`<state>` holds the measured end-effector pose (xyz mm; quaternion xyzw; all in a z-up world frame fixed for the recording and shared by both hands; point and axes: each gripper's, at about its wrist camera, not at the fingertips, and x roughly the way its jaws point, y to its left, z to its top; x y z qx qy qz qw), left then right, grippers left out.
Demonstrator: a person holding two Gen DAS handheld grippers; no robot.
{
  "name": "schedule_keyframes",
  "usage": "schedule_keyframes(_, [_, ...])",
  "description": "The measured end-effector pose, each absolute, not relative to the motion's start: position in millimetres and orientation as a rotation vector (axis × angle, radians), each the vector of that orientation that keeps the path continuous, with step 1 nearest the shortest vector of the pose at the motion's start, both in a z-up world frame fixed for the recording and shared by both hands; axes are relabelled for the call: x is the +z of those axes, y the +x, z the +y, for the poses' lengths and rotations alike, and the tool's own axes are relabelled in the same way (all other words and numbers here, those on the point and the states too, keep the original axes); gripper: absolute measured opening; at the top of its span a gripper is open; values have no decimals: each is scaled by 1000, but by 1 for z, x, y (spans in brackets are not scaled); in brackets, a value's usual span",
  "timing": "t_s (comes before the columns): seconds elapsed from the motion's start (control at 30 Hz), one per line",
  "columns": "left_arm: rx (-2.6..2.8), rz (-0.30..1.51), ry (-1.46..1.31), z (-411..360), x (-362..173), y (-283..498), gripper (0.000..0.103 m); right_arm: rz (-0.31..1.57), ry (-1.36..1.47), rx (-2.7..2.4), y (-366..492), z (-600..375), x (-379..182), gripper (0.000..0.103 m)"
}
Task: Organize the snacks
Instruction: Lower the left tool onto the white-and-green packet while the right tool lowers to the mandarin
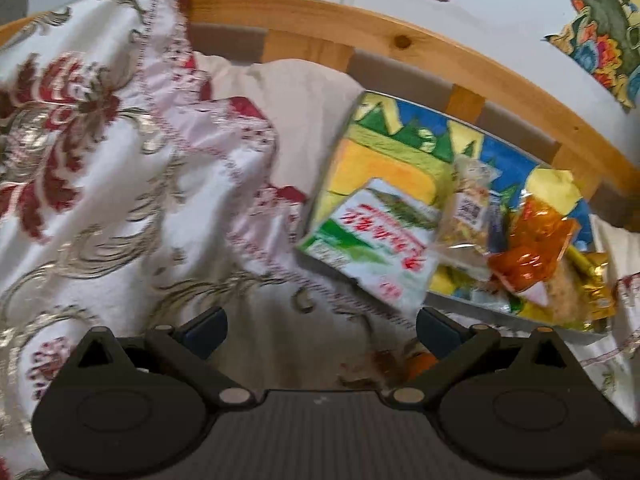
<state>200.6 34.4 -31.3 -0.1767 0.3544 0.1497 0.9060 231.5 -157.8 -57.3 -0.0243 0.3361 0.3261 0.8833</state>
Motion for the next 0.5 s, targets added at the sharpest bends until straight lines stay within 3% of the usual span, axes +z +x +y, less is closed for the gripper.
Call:
schedule_keyframes(0.23, [241,704,-473,48,-36,214,102,707,-93,747,234,-143,-64,84])
schedule_keyframes(0.5, [226,723,-666,69,-56,224,68,718,-64,786,241,-138,-69,65])
